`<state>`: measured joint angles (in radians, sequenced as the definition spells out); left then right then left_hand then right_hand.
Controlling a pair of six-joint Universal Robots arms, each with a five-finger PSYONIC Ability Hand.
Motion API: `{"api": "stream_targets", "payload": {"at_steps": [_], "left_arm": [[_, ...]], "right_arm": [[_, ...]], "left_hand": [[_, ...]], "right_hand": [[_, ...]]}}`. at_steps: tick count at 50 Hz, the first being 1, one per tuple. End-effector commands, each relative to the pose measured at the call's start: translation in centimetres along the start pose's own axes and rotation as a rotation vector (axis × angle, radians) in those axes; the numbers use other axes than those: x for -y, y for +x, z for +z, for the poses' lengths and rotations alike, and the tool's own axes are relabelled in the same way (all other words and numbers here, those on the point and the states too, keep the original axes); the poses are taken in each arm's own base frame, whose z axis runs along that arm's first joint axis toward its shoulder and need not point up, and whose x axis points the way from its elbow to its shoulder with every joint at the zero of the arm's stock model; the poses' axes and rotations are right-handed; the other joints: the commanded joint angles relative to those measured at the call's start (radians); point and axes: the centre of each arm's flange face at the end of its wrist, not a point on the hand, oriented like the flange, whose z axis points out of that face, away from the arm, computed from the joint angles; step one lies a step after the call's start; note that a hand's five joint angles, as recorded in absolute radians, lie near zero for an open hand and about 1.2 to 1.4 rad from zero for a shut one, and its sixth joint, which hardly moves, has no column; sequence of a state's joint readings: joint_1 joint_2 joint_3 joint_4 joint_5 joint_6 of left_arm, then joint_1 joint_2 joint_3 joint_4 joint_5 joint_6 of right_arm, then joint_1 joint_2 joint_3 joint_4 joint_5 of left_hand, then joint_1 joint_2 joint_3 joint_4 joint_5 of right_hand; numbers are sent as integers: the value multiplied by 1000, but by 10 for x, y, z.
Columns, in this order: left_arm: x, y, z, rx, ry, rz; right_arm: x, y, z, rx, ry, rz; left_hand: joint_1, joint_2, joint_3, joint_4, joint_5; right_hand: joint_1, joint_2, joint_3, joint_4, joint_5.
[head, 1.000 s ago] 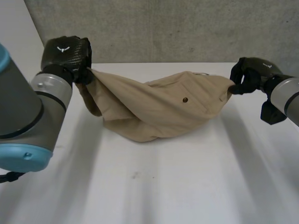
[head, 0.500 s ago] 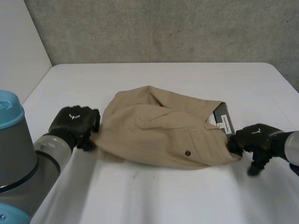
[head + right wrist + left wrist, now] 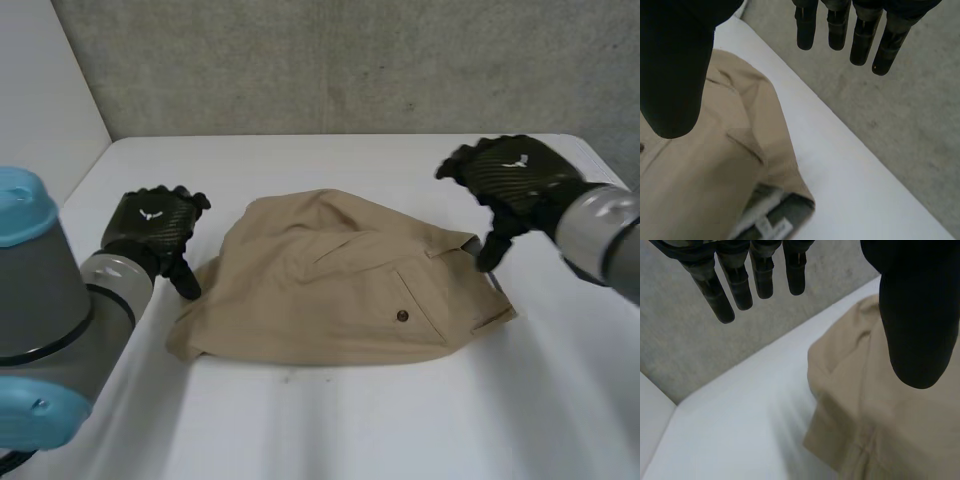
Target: Fold the shorts.
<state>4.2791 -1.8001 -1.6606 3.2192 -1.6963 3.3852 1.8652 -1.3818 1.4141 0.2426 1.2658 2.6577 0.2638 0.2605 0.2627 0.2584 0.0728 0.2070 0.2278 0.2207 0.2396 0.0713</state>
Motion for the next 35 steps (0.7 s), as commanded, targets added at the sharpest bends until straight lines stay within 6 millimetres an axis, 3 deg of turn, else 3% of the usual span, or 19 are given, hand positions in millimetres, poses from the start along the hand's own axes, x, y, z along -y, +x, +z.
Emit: {"api": "stream_targets", "payload": {"at_steps": [1,6,15,19,23,27,28,31,35], "left_arm": [[-32,4,19,-13,-120,0],[-43,5,31,-20,-155,3],[-49,4,54,-60,-170,-8],[-54,0,66,-58,-192,-14],[-58,2,76,-64,-205,-11],[-60,2,88,-64,-209,-10],[-61,2,93,-65,-215,-9],[-64,4,102,-84,-231,-9],[-64,9,110,-116,-246,-8]], "right_arm": [[-7,-33,34,95,-40,-19],[-18,-45,54,141,-92,-14],[-36,-44,87,112,-144,-12],[-43,-45,98,110,-157,-9],[-46,-45,105,113,-163,-11],[-49,-47,109,142,-190,-16],[-48,-46,111,144,-190,-20],[-44,-42,118,130,-175,-42],[-37,-36,127,103,-136,-71]], "left_hand": [[-6,-3,-5,-1,10],[-3,0,-2,2,13],[5,9,7,11,22],[29,32,30,34,45],[108,111,109,113,124],[386,390,387,392,403],[541,545,542,547,558],[818,821,819,823,834],[1024,1027,1025,1029,1040]], "right_hand": [[66,45,52,33,27],[72,51,58,39,33],[163,142,149,130,124],[283,262,269,250,244],[550,529,536,517,511],[1095,1074,1081,1062,1056],[1188,1168,1175,1156,1149],[1189,1168,1176,1157,1150],[1189,1168,1176,1157,1150]]}}
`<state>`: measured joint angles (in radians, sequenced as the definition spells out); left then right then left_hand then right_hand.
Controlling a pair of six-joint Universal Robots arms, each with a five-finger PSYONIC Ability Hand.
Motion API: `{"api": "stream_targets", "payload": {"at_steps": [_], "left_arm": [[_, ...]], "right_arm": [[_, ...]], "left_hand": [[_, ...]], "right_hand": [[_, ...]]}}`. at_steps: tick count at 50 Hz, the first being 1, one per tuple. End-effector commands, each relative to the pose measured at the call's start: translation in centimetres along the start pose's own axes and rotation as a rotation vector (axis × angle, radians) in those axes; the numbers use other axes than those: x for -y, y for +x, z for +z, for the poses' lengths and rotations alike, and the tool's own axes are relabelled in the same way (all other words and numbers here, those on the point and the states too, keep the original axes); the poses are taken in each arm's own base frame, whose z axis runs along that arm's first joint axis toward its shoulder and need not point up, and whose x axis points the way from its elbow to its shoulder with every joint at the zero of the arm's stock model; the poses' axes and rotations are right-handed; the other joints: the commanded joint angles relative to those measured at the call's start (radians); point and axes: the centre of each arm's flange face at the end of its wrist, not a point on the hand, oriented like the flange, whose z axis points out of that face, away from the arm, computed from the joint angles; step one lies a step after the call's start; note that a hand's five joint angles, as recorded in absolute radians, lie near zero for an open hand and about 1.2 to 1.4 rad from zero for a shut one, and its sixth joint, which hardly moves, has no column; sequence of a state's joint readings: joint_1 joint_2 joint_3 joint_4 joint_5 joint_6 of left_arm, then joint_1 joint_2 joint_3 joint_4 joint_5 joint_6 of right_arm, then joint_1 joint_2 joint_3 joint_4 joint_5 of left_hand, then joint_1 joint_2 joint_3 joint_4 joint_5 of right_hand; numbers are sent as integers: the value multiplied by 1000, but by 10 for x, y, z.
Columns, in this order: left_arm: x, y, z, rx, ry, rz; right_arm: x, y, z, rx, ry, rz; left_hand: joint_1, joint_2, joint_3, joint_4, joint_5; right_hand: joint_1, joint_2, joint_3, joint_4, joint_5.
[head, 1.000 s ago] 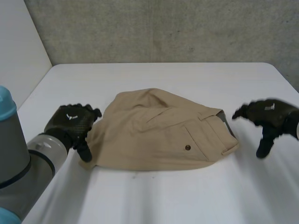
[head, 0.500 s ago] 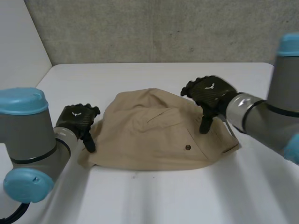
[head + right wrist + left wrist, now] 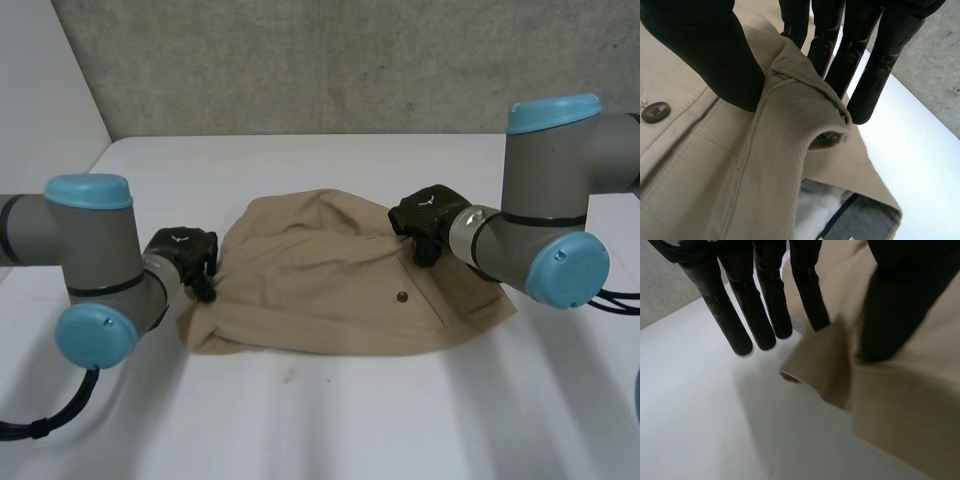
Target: Fold the shorts.
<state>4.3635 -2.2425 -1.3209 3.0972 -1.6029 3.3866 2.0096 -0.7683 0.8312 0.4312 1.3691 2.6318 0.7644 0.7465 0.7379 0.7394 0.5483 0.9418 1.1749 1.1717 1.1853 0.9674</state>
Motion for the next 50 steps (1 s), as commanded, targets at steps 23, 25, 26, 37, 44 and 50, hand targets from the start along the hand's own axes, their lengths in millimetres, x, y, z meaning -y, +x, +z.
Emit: {"api": "stream_targets", "payload": {"at_steps": [23,25,26,37,44,50], "left_arm": [[233,-43,-10,298,1018,-35],[258,-47,-41,322,1141,-50],[260,-48,-47,324,1154,-52],[208,-39,-60,280,986,-35],[122,-16,-49,201,714,-2],[47,10,-51,91,412,39]], "right_arm": [[183,95,-17,-657,1091,-277],[197,100,-33,-708,1192,-283],[199,101,-36,-713,1209,-280],[159,83,-30,-547,936,-199],[87,49,-7,-362,590,-133],[16,5,-1,-160,240,-96]], "left_hand": [[632,650,658,657,673],[632,650,658,657,673],[632,650,658,657,673],[632,650,658,657,673],[632,650,658,657,673],[632,650,658,657,673]], "right_hand": [[454,221,225,211,254],[454,221,225,211,254],[454,221,225,211,254],[454,221,225,211,254],[454,221,225,211,254],[454,221,225,211,254]]}}
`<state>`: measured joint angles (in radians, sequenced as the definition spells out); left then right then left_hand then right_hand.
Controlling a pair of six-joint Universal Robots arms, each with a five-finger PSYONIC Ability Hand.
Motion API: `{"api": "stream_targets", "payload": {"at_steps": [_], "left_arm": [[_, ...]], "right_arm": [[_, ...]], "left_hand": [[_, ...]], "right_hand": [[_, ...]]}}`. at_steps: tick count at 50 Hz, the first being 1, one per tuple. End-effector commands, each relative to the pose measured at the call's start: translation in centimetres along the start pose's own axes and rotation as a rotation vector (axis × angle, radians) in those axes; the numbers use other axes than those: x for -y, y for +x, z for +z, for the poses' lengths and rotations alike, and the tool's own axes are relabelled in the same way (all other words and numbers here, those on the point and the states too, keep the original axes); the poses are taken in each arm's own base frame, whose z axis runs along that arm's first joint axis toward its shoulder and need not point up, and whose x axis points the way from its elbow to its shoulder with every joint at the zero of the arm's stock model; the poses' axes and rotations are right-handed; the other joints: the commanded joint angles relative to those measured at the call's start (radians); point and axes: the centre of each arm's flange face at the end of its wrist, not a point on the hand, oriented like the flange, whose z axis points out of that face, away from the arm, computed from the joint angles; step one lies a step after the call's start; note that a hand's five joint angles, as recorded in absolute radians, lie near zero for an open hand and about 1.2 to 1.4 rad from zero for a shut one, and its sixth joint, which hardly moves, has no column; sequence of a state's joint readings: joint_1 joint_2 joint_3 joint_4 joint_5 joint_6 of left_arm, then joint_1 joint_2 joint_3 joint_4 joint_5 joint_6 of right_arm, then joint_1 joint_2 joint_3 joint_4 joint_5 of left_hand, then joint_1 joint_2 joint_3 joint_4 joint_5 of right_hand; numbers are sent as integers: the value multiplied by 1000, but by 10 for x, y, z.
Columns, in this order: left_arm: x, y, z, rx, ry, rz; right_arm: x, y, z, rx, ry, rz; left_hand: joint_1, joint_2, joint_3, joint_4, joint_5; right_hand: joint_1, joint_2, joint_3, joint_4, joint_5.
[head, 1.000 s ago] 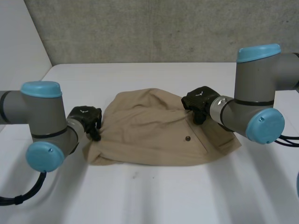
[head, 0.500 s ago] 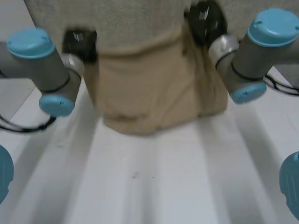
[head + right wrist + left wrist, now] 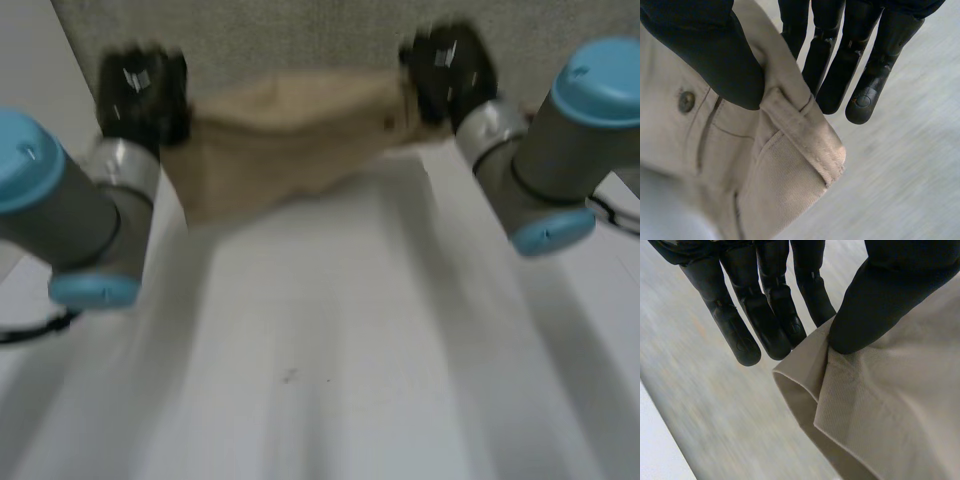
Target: Fold the shorts.
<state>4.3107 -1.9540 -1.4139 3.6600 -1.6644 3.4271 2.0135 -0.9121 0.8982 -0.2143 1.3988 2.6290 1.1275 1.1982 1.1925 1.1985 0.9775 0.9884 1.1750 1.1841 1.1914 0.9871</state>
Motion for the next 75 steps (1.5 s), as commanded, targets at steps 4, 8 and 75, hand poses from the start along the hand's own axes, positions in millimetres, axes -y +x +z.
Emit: {"api": "stream_targets", "payload": {"at_steps": [4,8,75], "left_arm": [[-75,25,-91,-183,-478,48],[-78,23,-111,-206,-561,61],[-55,26,-238,-429,-820,36]], "right_arm": [[-69,-55,-76,309,-507,37],[-73,-58,-94,360,-597,57],[-68,-40,-200,406,-742,121]], "left_hand": [[269,198,204,198,244],[269,198,204,198,244],[-321,-392,-386,-392,-346]], "right_hand": [[408,221,212,205,235],[408,221,212,205,235],[408,221,212,205,235]]}}
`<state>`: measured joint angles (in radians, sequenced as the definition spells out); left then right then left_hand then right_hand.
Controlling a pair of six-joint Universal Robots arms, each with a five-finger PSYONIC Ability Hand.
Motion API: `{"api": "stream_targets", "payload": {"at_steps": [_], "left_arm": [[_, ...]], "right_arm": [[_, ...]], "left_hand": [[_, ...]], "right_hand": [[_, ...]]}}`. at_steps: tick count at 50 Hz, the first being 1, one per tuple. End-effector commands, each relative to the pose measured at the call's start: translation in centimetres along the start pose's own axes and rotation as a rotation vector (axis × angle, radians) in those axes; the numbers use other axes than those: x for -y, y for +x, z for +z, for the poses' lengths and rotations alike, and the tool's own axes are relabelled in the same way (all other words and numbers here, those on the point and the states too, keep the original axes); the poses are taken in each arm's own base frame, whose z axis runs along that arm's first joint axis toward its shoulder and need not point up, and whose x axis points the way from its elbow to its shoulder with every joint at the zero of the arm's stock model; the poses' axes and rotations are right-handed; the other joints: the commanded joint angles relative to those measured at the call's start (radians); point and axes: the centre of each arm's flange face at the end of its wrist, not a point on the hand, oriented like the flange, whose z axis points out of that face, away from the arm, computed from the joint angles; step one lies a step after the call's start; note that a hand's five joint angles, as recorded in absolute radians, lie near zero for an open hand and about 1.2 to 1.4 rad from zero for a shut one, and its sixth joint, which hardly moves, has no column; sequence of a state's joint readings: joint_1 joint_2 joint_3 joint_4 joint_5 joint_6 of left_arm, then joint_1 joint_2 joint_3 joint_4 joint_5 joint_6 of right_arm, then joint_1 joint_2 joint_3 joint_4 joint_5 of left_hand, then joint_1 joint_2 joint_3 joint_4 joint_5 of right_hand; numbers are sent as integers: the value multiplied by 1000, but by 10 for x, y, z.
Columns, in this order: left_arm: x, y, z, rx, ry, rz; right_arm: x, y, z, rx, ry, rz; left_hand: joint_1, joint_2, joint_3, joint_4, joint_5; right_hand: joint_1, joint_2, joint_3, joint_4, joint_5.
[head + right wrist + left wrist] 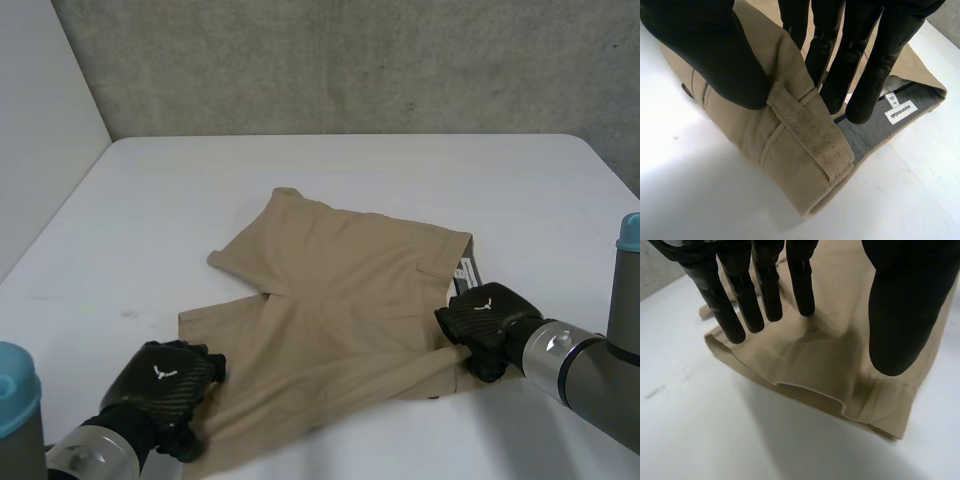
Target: Fold the shorts.
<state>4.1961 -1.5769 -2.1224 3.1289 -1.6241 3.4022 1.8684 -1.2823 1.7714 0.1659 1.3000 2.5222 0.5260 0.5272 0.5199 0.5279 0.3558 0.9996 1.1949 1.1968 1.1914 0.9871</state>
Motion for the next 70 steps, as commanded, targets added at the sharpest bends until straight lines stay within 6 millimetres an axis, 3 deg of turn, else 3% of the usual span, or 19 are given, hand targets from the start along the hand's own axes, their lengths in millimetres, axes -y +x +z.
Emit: {"api": "stream_targets", "payload": {"at_steps": [1,5,6,11,16,21,27,33,39,42,47,50,52,53,55,57,61,64,70], "left_arm": [[-6,6,11,-55,-30,-6],[-5,6,18,-51,-27,-7],[-6,6,20,-52,-30,-7],[7,3,20,-37,12,-5],[66,-16,-7,32,256,-2],[129,-37,-56,109,528,-16],[153,-44,-74,137,631,-16],[142,-39,-38,104,520,-13],[124,-32,12,67,368,-8],[120,-31,51,54,309,-6],[138,-44,92,95,342,-6],[175,-70,114,170,450,1],[196,-81,116,203,518,11],[226,-92,114,242,614,24],[256,-103,107,286,719,31],[298,-117,89,344,892,27],[343,-131,55,428,1126,25],[352,-131,45,446,1199,21],[338,-124,44,414,1150,6]], "right_arm": [[0,0,1,-5,5,-2],[-1,0,1,-3,3,-2],[0,0,0,-5,5,-4],[15,7,-12,-47,46,-43],[67,27,-60,-158,204,-122],[113,45,-103,-265,355,-169],[136,51,-127,-282,418,-192],[130,47,-112,-235,383,-184],[103,48,-48,-125,226,-140],[101,53,-23,-111,204,-133],[109,63,17,-140,221,-144],[135,71,38,-227,314,-172],[164,82,44,-327,433,-200],[176,86,44,-371,486,-209],[214,105,37,-514,673,-232],[238,116,26,-611,807,-246],[275,133,-1,-793,1059,-268],[287,132,-18,-840,1148,-272],[273,114,-13,-762,1075,-257]], "left_hand": [[315,314,322,314,311],[585,584,591,583,581],[816,814,822,814,811],[870,869,876,868,866],[870,869,876,868,866],[870,869,876,868,866],[870,869,876,868,866],[870,869,876,868,866],[870,869,876,868,866],[870,869,876,868,866],[870,869,876,868,866],[870,869,876,868,866],[870,869,876,868,866],[870,869,876,868,866],[870,869,876,868,866],[870,869,876,868,866],[870,869,876,868,866],[870,869,876,868,866],[870,869,876,868,866]], "right_hand": [[397,201,199,205,235],[397,201,199,205,235],[397,201,199,205,235],[397,201,199,205,235],[397,201,199,205,235],[397,201,199,205,235],[397,201,199,205,235],[397,201,199,205,235],[397,201,199,205,235],[397,201,199,205,235],[397,201,199,205,235],[397,201,199,205,235],[397,201,199,205,235],[397,201,199,205,235],[397,201,199,205,235],[397,201,199,205,235],[397,201,199,205,235],[397,201,199,205,235],[397,201,199,205,235]]}}
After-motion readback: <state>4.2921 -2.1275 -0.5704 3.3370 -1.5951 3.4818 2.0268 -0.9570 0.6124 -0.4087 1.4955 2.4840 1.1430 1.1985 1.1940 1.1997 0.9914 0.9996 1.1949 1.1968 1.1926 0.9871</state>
